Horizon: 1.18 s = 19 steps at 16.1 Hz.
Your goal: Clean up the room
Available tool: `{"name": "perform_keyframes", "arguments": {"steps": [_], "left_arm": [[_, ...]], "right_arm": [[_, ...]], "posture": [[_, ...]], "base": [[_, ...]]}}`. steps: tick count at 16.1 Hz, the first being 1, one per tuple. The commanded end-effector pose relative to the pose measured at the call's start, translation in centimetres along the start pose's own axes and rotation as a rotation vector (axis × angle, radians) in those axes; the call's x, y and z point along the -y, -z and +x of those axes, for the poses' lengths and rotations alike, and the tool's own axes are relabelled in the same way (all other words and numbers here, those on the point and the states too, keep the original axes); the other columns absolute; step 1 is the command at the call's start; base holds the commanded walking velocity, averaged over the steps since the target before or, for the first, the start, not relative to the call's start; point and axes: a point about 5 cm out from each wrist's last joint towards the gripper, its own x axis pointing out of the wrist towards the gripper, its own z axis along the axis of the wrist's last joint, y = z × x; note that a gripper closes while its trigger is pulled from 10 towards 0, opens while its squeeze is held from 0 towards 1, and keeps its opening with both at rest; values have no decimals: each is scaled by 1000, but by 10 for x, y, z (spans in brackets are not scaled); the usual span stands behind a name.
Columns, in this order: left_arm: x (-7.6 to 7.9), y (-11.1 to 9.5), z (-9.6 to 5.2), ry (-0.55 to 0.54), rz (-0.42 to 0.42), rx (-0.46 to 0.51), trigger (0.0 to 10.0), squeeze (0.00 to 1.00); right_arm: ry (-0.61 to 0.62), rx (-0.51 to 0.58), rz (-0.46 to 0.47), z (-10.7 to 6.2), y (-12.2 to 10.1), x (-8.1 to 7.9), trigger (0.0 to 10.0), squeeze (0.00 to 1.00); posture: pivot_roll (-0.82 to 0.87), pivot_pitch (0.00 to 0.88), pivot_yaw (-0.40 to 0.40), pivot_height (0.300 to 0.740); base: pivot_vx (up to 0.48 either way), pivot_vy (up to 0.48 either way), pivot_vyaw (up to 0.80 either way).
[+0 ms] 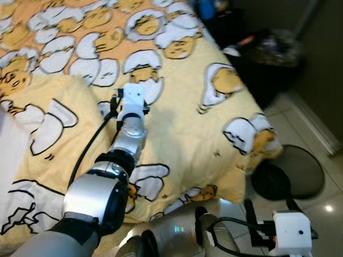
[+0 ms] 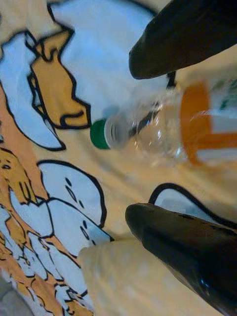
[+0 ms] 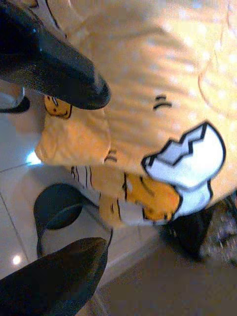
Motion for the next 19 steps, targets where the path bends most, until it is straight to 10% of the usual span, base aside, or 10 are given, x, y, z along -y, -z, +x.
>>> {"name": "perform_keyframes", "arguments": {"steps": [1, 2, 6, 8, 19], "left_arm": [[2, 9, -3, 7, 6, -45, 10000, 1000], [10, 36, -11, 94, -73, -201, 10000, 0], [12, 64, -21, 129, -101, -369, 10000, 0], [13, 68, -23, 147, -115, -389, 0, 0], [36, 30, -19, 412, -13, -160, 0, 0]], "right_arm": [[-6, -25, -5, -3, 2, 0, 10000, 0], [-25, -27, -5, 0, 3, -2, 10000, 0], [-45, -41, -7, 5, 4, -3, 10000, 0], [-48, -42, -8, 7, 5, -3, 10000, 0], [-509, -8, 114, 41, -13, -40, 10000, 0]], "posture": [[-371, 295, 83, 740], [-362, 294, 82, 740], [-359, 273, 78, 740], [-358, 265, 78, 740], [-274, 172, 74, 740]], "base": [[0, 0, 0], [0, 0, 0], [0, 0, 0], [0, 0, 0], [0, 0, 0]]}}
